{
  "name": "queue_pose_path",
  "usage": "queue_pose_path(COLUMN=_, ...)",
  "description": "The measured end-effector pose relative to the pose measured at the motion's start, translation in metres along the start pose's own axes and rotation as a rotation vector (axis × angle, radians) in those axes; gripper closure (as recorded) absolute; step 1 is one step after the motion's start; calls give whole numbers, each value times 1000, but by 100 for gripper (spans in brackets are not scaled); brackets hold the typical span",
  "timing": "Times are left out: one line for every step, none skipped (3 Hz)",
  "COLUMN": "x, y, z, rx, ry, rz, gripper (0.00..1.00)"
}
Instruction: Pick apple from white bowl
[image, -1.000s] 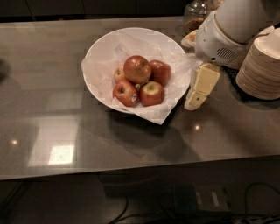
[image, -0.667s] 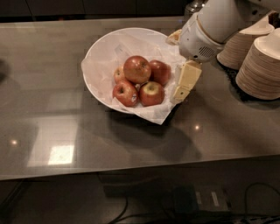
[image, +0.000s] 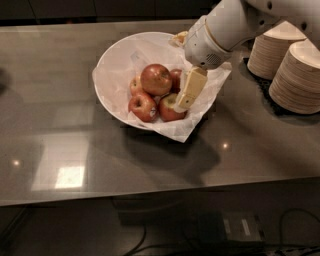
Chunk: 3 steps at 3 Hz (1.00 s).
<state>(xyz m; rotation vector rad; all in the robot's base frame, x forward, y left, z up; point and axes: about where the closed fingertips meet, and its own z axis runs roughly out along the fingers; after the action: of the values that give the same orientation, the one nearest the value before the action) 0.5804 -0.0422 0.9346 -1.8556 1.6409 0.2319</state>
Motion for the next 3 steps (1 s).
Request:
queue_pose_path(x=-11, y=-10, z=13, rx=6, ry=-52, rz=-31, gripper=0)
queue_pose_path(x=-20, y=-15, z=22, rx=-6, ry=-98, rz=-48, gripper=0)
queue_pose_path(x=-25, y=-17, z=28, rx=-18, ry=-124, rz=-55, gripper=0)
